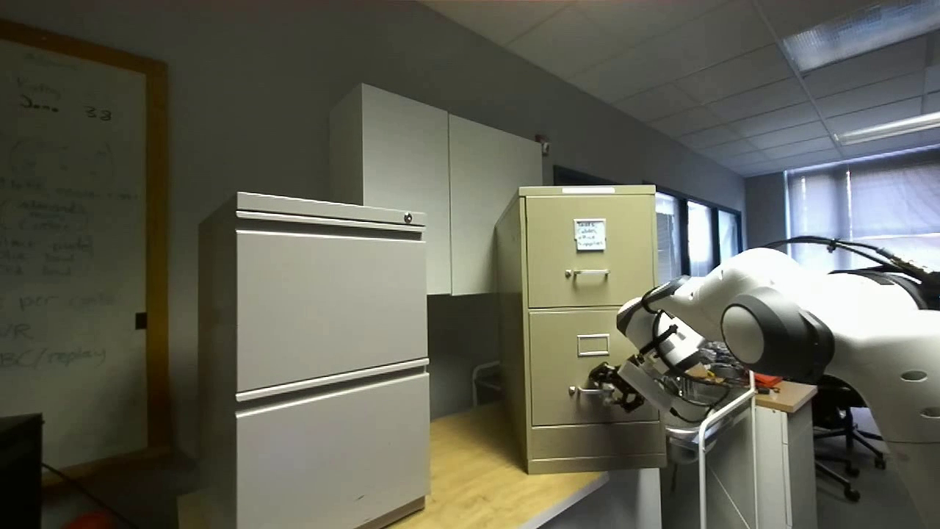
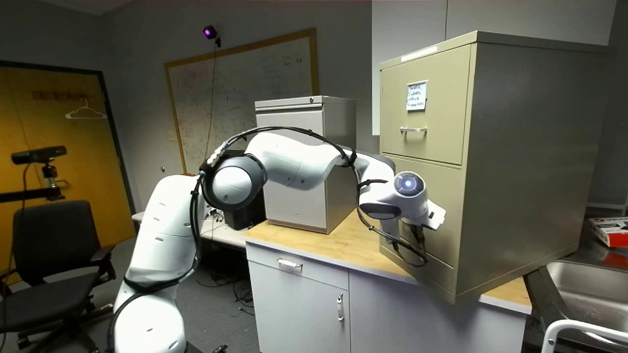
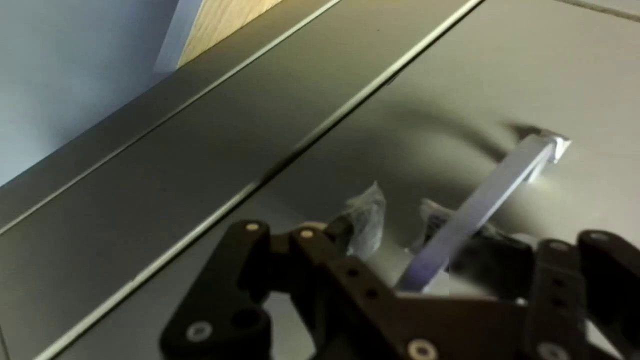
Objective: Open the bottom drawer of the file cabinet on the right
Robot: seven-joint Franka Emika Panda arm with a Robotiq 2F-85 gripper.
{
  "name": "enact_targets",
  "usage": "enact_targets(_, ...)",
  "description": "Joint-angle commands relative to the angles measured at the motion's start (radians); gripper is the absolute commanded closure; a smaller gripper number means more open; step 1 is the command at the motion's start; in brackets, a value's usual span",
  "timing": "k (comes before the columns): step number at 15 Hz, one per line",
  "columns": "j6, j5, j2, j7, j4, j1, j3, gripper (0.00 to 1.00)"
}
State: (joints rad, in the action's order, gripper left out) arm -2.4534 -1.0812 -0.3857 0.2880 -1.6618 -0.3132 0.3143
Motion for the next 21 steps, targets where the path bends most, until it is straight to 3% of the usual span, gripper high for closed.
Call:
enact_targets(1, -0.016, 0.233, 0.126, -0.072, -0.160, 0.053, -0.022, 0.93)
enact_targets(3, -0.058, 0.298, 0.159, -0.093, -0.214, 0.055, -0.053, 0.97)
enact_targets(6, -0.122, 0.255, 0.159, -0.059, -0.248, 0.022, -0.106, 0.92)
enact_targets(7, -0.135, 0.218, 0.159, -0.037, -0.257, 0.047, -0.083, 0.91)
enact_targets(11, -0.184, 0.194, 0.193, -0.019, -0.305, 0.048, -0.102, 0.92)
enact_targets(21, -0.218, 0.229, 0.383, -0.009, -0.545, 0.063, -0.110, 0.93)
